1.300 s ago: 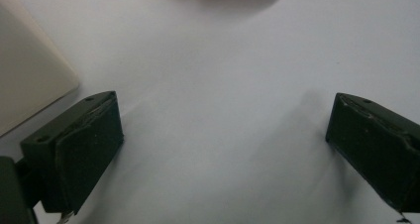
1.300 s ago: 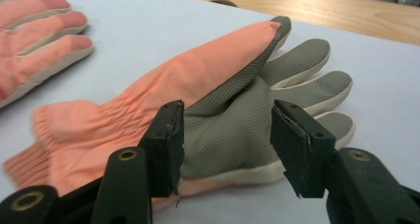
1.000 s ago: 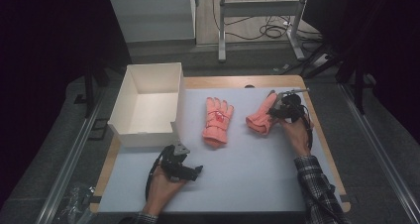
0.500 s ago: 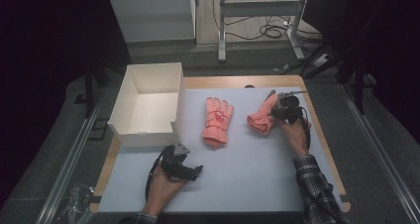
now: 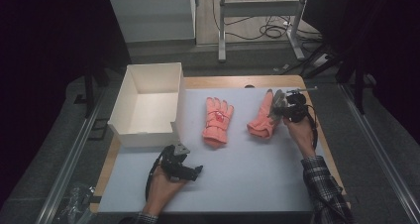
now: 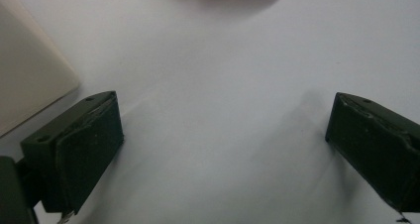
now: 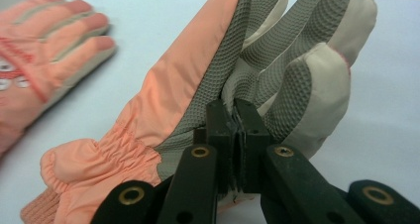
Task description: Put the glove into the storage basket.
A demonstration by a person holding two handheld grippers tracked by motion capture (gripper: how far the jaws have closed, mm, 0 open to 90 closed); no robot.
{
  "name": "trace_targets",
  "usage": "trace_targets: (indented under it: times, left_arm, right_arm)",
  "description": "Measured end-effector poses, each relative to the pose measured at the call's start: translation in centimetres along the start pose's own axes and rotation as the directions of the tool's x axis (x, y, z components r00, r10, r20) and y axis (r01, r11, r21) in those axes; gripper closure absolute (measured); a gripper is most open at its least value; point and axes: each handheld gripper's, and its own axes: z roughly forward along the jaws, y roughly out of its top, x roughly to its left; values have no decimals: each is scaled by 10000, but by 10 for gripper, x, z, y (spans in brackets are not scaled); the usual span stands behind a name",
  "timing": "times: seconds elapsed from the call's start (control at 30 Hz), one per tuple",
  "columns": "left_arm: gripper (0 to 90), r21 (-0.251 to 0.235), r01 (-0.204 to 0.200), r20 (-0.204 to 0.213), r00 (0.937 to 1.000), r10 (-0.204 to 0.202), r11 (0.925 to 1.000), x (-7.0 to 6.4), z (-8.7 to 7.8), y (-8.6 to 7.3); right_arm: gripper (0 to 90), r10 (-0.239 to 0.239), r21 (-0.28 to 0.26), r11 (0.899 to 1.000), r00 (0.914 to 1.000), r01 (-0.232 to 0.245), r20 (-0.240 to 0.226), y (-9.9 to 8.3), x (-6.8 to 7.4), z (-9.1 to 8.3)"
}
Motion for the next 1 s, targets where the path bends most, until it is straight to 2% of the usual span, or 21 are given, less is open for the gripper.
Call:
trace_targets:
  times: [0.17,0.2,0.27,0.33,0.43,0.47,0.53,0.83,1.0]
  left_arm:
    - [12,4,-9,-4,10000,9,10000,0,0,0]
    - [12,4,-12,-6,10000,12,10000,0,0,0]
    - [12,9,-16,-8,10000,16,10000,0,0,0]
    - [12,9,-16,-10,10000,16,10000,0,0,0]
    - [12,8,-12,-11,10000,12,10000,0,0,0]
    - [12,8,-12,-12,10000,12,10000,0,0,0]
    - [12,9,-15,-11,10000,15,10000,0,0,0]
    - [12,10,-17,-16,10000,17,10000,0,0,0]
    - [12,16,-19,-19,10000,19,10000,0,0,0]
  right_arm:
    - [863,-177,-166,9997,9983,168,-554,0,5,-15]
    - [863,-255,-219,9995,9961,238,-848,0,7,-20]
    - [863,-281,-233,9994,9951,260,-950,-1,9,-22]
    - [862,-443,-280,9988,9910,410,-1261,-3,15,-29]
    - [862,-585,-288,9981,9877,549,-1448,-5,20,-35]
    - [862,-801,-302,9966,9832,761,-1641,-8,25,-40]
    - [862,-880,-308,9960,9816,840,-1692,-9,27,-42]
    - [862,-1365,-323,9906,9533,1327,-2694,-32,54,-60]
    - [862,-1725,-327,9847,9327,1710,-3167,-42,70,-64]
